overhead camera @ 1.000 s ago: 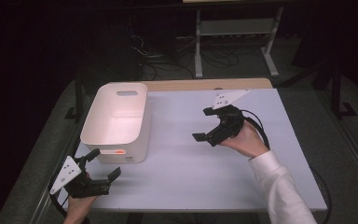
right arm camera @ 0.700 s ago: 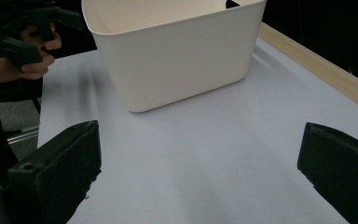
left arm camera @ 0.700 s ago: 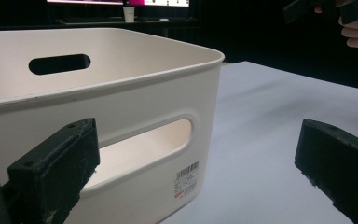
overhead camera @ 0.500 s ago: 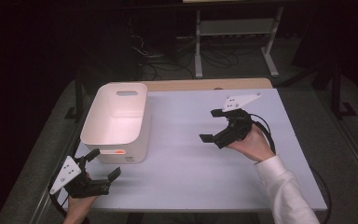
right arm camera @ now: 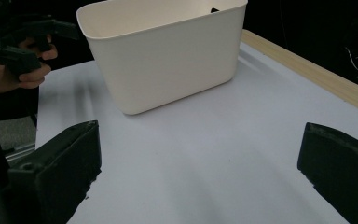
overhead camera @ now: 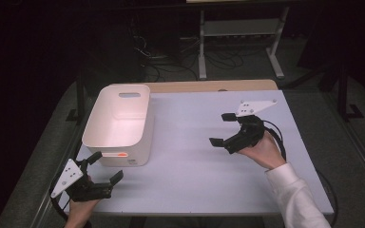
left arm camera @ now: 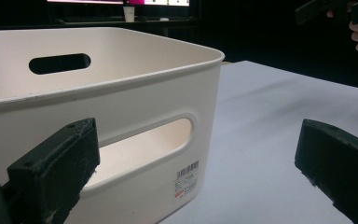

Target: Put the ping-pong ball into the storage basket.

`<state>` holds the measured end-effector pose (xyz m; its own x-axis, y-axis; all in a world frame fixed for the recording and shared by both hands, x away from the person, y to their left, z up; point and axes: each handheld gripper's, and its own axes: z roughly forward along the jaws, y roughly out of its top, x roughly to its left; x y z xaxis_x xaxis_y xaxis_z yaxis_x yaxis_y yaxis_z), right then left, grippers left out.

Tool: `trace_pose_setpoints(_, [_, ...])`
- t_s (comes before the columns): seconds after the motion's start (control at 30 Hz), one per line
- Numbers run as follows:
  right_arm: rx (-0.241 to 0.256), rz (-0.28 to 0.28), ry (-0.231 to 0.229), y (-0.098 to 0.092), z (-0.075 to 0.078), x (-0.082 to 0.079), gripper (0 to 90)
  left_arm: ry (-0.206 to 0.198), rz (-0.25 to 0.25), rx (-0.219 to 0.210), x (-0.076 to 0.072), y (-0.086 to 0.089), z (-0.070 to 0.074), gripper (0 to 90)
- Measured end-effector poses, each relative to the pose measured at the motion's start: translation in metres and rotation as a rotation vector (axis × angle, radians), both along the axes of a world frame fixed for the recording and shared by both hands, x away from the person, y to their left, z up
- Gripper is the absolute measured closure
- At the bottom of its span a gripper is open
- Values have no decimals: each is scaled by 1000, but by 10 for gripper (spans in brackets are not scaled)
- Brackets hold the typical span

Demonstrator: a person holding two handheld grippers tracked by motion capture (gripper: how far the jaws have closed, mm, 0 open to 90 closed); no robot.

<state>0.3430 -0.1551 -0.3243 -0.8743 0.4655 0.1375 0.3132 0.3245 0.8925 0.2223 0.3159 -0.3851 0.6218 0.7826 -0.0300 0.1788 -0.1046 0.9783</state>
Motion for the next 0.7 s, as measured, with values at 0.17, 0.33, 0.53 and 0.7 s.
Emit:
trace_pose_setpoints(0.17, [14,-9,-3,-5,-3,-5,0,-1,1,0,0,0,0,0])
trace_pose_setpoints(0.33, [28,-31,-11,-12,-11,-9,0,0,4,8,0,1,0,0])
trace_pose_setpoints(0.53, [26,-44,3,-16,-19,-11,0,1,7,4,-1,1,0,0])
trace_pose_setpoints(0.7, [34,-55,-1,-20,-22,-14,0,4,7,10,-1,1,0,0])
